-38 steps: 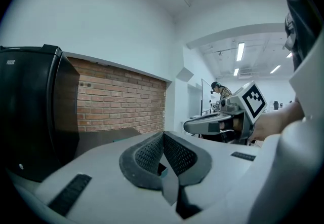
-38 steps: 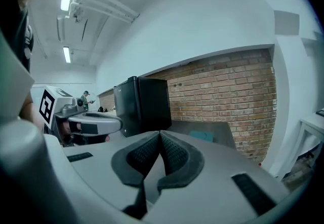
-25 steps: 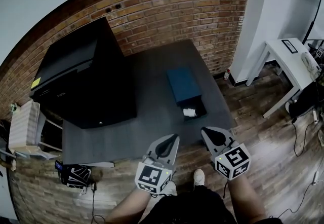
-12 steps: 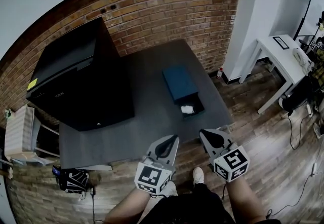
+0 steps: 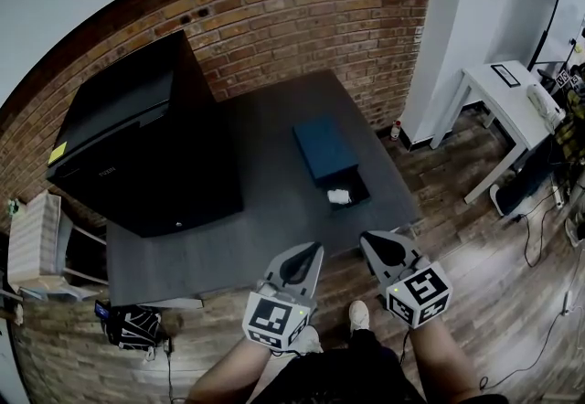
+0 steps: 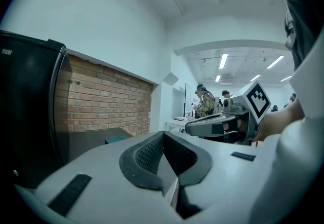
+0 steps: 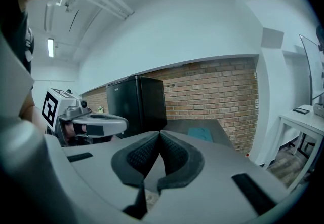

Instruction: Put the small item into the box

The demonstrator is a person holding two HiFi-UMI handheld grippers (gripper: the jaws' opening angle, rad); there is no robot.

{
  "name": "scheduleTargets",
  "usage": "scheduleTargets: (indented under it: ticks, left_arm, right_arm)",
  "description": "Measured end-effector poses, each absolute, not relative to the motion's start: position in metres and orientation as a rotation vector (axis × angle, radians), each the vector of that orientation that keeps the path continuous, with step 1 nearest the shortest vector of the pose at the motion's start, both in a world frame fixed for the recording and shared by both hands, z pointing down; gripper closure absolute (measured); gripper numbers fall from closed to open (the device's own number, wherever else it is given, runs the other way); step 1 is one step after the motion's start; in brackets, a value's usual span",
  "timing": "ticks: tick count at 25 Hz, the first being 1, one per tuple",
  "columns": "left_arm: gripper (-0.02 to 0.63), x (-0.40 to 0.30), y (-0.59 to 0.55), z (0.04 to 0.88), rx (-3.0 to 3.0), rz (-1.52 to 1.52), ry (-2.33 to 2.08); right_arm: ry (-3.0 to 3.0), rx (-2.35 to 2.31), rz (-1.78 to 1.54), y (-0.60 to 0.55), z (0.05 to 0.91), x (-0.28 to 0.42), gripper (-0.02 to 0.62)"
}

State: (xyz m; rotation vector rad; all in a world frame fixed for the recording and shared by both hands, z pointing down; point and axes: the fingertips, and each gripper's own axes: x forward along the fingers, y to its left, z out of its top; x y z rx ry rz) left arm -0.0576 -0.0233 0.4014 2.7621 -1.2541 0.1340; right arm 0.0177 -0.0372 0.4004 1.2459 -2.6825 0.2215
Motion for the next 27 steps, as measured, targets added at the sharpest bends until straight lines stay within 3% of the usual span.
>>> scheduleTargets:
  ticks: [27]
  left_arm:
    - [0.572,-0.0625,-0.0217,0.4013,2.766,0.129,-1.257]
  right_arm:
    - [-2.692,1.254,0.218,-0.0343,0.3978,0.0140,0.578]
